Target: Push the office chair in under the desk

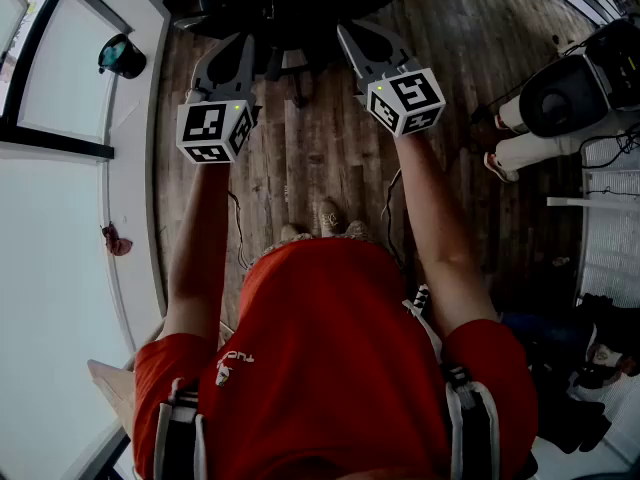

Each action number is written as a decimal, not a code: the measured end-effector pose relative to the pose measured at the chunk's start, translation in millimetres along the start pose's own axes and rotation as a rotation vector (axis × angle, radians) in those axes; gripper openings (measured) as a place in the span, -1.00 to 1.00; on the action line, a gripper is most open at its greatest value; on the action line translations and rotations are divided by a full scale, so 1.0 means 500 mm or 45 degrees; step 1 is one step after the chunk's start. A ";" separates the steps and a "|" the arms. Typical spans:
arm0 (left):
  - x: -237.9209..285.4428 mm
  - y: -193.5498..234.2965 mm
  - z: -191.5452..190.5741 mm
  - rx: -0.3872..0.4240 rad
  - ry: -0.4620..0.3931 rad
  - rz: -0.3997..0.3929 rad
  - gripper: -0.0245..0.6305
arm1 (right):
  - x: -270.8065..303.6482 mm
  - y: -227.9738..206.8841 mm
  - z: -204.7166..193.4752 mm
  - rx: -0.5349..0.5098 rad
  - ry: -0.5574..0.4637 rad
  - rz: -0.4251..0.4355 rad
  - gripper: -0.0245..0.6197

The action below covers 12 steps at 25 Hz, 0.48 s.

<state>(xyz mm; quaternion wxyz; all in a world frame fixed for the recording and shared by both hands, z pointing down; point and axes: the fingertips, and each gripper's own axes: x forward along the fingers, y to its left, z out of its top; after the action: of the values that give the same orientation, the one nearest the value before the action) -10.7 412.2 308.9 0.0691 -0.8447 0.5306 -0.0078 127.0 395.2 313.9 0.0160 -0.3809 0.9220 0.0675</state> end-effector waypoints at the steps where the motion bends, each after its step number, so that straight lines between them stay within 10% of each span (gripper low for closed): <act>1: 0.003 -0.001 -0.002 0.000 0.004 0.000 -0.90 | 0.001 -0.003 0.000 0.000 -0.001 0.003 -0.85; 12: 0.029 0.010 -0.007 0.047 0.042 0.029 -0.89 | 0.013 -0.033 -0.007 -0.081 0.022 0.059 -0.84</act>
<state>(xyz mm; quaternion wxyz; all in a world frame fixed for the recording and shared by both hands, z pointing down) -9.0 396.9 311.0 0.0761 -0.8369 0.5411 -0.0307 134.2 378.7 314.8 -0.0056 -0.3605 0.9280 0.0936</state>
